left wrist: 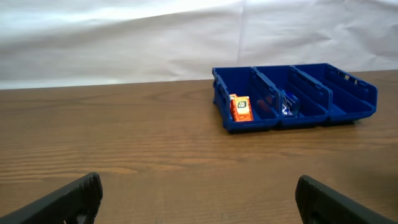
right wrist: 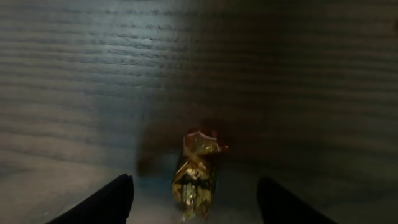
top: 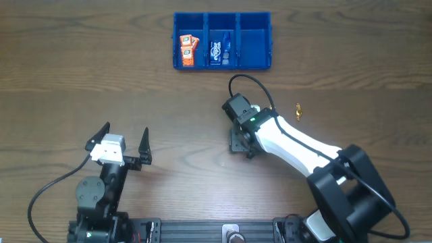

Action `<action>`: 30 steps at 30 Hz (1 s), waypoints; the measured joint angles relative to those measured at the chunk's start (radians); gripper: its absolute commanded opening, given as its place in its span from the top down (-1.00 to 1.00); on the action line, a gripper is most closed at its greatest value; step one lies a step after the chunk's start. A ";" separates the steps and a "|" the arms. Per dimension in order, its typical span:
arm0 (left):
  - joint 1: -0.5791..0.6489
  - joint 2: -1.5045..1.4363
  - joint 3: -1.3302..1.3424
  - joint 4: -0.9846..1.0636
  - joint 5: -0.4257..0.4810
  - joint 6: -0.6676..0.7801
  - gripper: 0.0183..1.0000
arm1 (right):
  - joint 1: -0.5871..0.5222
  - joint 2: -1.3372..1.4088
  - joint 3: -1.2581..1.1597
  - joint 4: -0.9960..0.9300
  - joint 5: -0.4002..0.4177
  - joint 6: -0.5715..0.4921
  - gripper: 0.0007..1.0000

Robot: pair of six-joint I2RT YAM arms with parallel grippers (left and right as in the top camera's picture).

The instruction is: Sort Candies Into Trays

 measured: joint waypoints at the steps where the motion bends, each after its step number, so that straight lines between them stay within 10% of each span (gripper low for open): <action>1: 0.000 0.000 0.000 0.000 0.000 0.000 -1.00 | 0.000 0.009 0.000 0.002 -0.001 0.001 -0.19; 13: 0.000 0.000 0.000 0.000 0.000 0.000 -1.00 | 0.000 0.024 -0.001 0.010 -0.003 0.006 0.58; 30: 0.000 0.000 0.000 0.000 0.000 0.000 -1.00 | -0.050 0.026 0.180 -0.073 0.046 -0.032 0.75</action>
